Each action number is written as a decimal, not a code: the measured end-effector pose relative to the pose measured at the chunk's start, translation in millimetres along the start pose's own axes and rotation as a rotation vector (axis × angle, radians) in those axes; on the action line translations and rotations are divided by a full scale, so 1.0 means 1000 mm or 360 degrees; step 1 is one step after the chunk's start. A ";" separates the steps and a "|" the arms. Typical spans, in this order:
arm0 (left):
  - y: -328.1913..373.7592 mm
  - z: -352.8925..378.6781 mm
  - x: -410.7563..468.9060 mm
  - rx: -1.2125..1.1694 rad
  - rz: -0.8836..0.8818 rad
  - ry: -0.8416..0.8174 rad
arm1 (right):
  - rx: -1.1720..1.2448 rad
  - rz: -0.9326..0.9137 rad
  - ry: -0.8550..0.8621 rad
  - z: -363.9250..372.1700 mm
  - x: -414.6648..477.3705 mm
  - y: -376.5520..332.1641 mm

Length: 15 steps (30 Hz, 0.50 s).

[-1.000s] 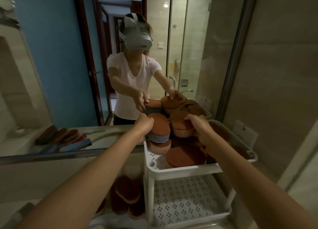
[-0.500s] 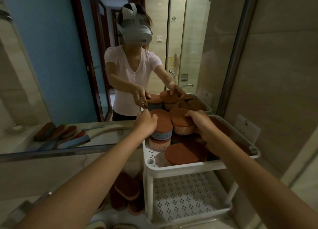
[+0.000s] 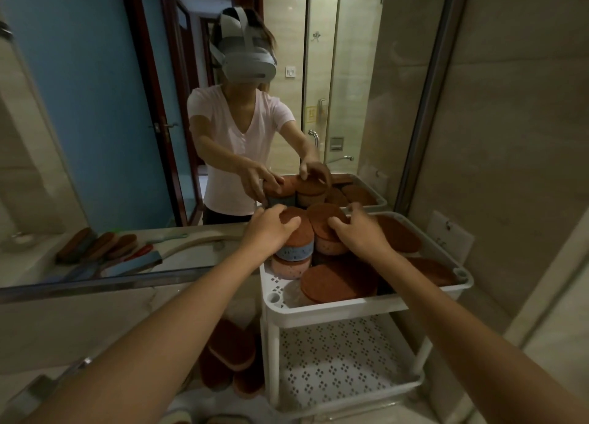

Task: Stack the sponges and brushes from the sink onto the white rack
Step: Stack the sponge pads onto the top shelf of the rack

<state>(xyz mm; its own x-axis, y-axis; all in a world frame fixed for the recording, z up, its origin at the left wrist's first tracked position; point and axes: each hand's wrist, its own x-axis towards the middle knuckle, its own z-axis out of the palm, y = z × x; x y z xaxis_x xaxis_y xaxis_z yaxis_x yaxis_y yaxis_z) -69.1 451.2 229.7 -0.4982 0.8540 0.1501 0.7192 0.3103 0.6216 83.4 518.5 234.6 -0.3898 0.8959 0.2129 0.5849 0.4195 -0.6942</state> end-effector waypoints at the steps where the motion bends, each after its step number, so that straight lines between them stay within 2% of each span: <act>1: 0.000 -0.001 0.000 -0.0011 -0.0001 -0.0019 | -0.0037 -0.0081 0.0000 0.000 -0.001 0.000; 4: 0.001 -0.003 0.001 -0.0018 -0.0009 -0.0054 | -0.0286 -0.0313 -0.0079 0.001 0.000 0.001; 9: 0.010 -0.004 0.003 0.0173 -0.0019 -0.0112 | -0.0599 -0.0292 -0.0106 0.004 0.006 -0.005; 12: 0.011 -0.007 0.001 0.0202 -0.0029 -0.0165 | -0.0595 -0.0293 -0.0148 0.004 0.004 -0.006; 15: 0.014 -0.015 -0.010 0.0193 0.0030 -0.0008 | -0.0494 -0.0336 0.0083 0.001 -0.008 -0.010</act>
<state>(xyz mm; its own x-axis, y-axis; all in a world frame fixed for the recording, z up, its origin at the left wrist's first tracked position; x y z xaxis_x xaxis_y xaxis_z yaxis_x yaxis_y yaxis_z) -61.7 441.1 248.0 -0.4819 0.8621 0.1565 0.7817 0.3423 0.5214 79.6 507.1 239.2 -0.4929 0.7878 0.3694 0.6861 0.6130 -0.3918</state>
